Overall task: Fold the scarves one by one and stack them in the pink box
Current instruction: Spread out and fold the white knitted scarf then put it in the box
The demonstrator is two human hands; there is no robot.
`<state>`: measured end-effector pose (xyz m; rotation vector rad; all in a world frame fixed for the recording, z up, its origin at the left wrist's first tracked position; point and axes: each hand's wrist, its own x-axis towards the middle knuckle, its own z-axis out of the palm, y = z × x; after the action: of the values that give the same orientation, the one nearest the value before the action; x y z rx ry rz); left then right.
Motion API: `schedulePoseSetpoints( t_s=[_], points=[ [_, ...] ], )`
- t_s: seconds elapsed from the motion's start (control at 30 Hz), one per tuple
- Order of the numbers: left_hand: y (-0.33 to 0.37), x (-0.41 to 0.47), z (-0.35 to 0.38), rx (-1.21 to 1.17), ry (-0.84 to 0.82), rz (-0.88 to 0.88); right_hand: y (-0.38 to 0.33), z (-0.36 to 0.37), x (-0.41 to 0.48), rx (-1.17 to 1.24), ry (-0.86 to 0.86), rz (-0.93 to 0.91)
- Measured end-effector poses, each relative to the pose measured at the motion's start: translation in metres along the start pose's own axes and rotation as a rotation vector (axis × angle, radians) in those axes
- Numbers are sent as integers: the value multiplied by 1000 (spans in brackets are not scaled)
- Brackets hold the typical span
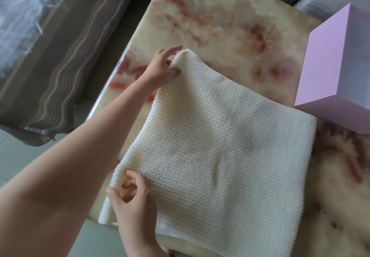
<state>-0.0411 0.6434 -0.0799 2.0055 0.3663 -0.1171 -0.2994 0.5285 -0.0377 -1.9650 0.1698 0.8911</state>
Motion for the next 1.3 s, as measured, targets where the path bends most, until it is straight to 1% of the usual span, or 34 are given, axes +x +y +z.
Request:
schedulePoseSetpoints(
  t_s=[0.07, 0.13, 0.23, 0.3, 0.37, 0.43, 0.53, 0.6, 0.7, 0.8, 0.93, 1.03, 1.1, 1.2, 1.3],
  points=[
    [-1, -5, -2, -11, 32, -8, 2, -2, 1, 72, -15, 2],
    [-5, -14, -5, -42, 85, -55, 5, -5, 4, 158, 9, -6],
    [-14, -33, -6, -44, 115, -94, 8, -18, 11, 242, 80, -33],
    [-16, -49, -7, -63, 119, -115, 5, -38, 20, 297, 123, -65],
    [-17, -69, -7, -60, 142, -136, -2, -62, 35, 303, 196, -84],
    [-17, -92, -7, -37, 185, -151, -11, -85, 54, 218, 299, -168],
    [-16, -132, -7, -32, 251, -187, -22, -114, 81, -25, 403, -355],
    [-14, -158, -7, -47, 251, -263, -25, -130, 100, -180, 428, -485],
    [-16, -194, -3, 6, 270, -333, -30, -147, 127, -385, 375, -601],
    [-20, -226, -1, 119, 255, -377, -43, -157, 159, -509, 285, -567],
    [-28, -259, 3, 163, 286, -484, -67, -168, 198, -643, 229, -502],
    [-36, -279, 5, 166, 305, -571, -88, -178, 217, -650, 264, -458],
    [-41, -289, 8, 135, 315, -597, -97, -181, 226, -657, 291, -438],
    [-41, -295, 10, 34, 372, -595, -104, -179, 231, -647, 283, -461],
    [-42, -297, 11, 23, 418, -561, -110, -175, 233, -544, 341, -525]
  ],
)
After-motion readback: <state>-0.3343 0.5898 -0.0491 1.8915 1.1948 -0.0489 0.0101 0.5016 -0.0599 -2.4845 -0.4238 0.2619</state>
